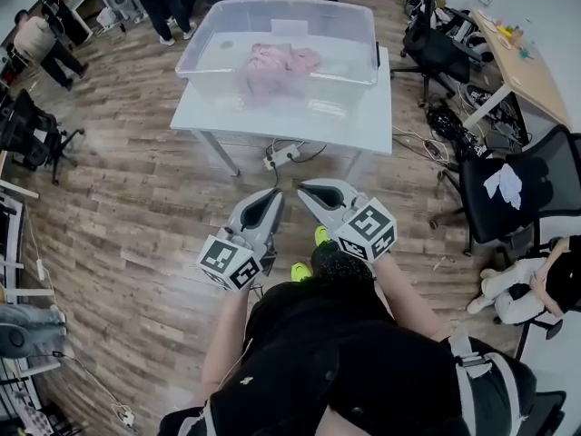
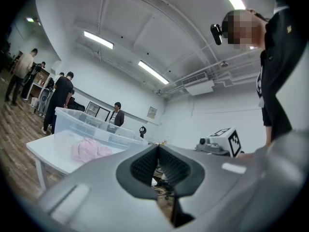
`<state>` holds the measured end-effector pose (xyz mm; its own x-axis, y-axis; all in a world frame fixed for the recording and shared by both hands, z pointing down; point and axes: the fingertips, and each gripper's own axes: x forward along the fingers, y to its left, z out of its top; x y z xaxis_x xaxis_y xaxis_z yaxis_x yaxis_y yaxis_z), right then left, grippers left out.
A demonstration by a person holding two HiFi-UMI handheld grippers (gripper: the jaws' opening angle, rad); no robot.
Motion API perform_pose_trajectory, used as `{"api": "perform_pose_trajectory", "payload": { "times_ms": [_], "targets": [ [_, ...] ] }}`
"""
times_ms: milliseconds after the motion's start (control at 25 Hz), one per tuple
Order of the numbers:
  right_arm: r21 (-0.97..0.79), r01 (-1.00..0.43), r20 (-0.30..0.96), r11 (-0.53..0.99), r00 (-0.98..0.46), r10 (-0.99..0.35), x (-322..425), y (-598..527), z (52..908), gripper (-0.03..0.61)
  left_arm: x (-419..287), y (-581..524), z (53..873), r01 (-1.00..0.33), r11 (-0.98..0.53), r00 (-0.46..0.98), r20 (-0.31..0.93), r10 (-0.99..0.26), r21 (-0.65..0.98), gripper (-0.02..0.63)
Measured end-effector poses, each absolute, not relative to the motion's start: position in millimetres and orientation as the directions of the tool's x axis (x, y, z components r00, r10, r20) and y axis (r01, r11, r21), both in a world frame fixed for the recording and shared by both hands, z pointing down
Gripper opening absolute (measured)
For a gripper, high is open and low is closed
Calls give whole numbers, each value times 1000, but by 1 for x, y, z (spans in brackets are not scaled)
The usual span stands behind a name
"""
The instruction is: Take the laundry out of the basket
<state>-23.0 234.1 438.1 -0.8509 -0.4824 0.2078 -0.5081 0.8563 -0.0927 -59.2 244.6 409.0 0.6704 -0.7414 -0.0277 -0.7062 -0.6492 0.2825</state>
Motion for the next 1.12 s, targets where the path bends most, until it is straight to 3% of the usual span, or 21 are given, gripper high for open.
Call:
{"api": "perform_pose_trajectory", "payload": {
  "times_ms": [1120],
  "targets": [
    [-90,-414,173,906,-902,-395,-14,44,422,5,-47,57,392,-779,-567,586,-7,-810,267,9]
  ]
}}
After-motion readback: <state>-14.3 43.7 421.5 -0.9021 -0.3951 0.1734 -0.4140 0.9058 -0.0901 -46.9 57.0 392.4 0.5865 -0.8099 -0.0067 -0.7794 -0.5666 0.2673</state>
